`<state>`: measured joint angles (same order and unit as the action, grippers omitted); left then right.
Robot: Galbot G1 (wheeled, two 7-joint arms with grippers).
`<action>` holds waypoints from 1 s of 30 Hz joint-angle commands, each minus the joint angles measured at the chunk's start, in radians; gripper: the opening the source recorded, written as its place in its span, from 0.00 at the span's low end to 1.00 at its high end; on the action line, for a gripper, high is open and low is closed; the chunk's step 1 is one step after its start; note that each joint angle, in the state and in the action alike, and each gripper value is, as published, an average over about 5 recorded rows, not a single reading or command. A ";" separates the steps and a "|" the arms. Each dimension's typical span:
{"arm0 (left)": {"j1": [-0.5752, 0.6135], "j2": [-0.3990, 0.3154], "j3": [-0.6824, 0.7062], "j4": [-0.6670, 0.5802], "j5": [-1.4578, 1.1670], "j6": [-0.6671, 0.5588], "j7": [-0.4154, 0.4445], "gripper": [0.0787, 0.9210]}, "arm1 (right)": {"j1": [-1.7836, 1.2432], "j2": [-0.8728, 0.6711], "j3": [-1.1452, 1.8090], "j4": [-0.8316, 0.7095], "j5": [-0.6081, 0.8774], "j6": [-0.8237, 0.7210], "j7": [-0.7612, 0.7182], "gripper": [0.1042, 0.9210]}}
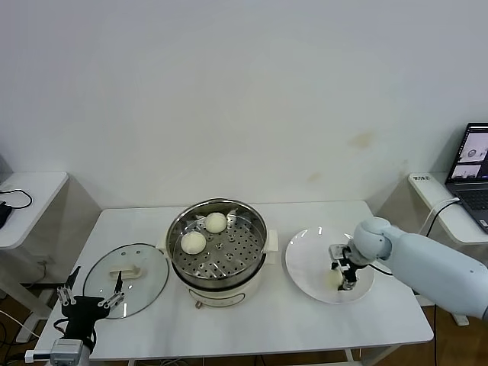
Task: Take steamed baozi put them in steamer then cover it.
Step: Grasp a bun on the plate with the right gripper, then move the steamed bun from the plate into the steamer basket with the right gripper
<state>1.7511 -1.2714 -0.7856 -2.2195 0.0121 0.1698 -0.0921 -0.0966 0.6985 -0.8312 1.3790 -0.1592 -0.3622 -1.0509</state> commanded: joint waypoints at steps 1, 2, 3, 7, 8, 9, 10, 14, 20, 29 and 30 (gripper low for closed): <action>0.000 0.001 -0.001 0.003 0.000 -0.002 0.000 0.88 | 0.039 -0.001 0.001 0.004 0.013 -0.004 -0.033 0.61; -0.001 0.002 -0.002 0.003 0.000 -0.001 0.000 0.88 | 0.059 -0.008 -0.006 0.012 0.019 -0.004 -0.042 0.60; -0.001 0.003 -0.001 0.003 -0.001 -0.001 0.001 0.88 | 0.091 -0.016 -0.016 0.021 0.030 -0.005 -0.053 0.60; -0.002 0.007 0.001 0.002 -0.002 -0.001 0.002 0.88 | 0.225 -0.047 -0.044 0.050 0.074 -0.007 -0.079 0.60; -0.003 0.008 0.002 0.002 -0.002 -0.001 0.002 0.88 | 0.256 -0.051 -0.050 0.054 0.085 -0.007 -0.082 0.60; -0.003 0.010 0.003 0.002 -0.003 -0.001 0.002 0.88 | 0.290 -0.053 -0.058 0.059 0.099 -0.008 -0.085 0.61; -0.004 0.011 0.004 0.001 -0.003 -0.001 0.002 0.88 | 0.325 -0.054 -0.069 0.063 0.112 -0.009 -0.087 0.61; -0.007 0.017 0.005 0.000 -0.006 -0.001 0.003 0.88 | 0.462 -0.027 -0.129 0.070 0.174 -0.015 -0.085 0.61; -0.009 0.020 0.003 0.000 -0.008 -0.001 0.004 0.88 | 0.675 0.086 -0.234 0.068 0.284 -0.036 -0.060 0.61; 0.002 0.012 -0.013 -0.003 -0.010 -0.003 0.003 0.88 | 0.762 0.294 -0.299 0.074 0.379 -0.042 -0.017 0.62; 0.004 0.011 -0.016 -0.003 -0.010 -0.004 0.003 0.88 | 0.759 0.317 -0.301 0.078 0.390 -0.033 -0.013 0.62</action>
<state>1.7494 -1.2591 -0.7938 -2.2206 0.0019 0.1681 -0.0889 0.4993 0.8350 -1.0562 1.4451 0.1184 -0.4022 -1.0849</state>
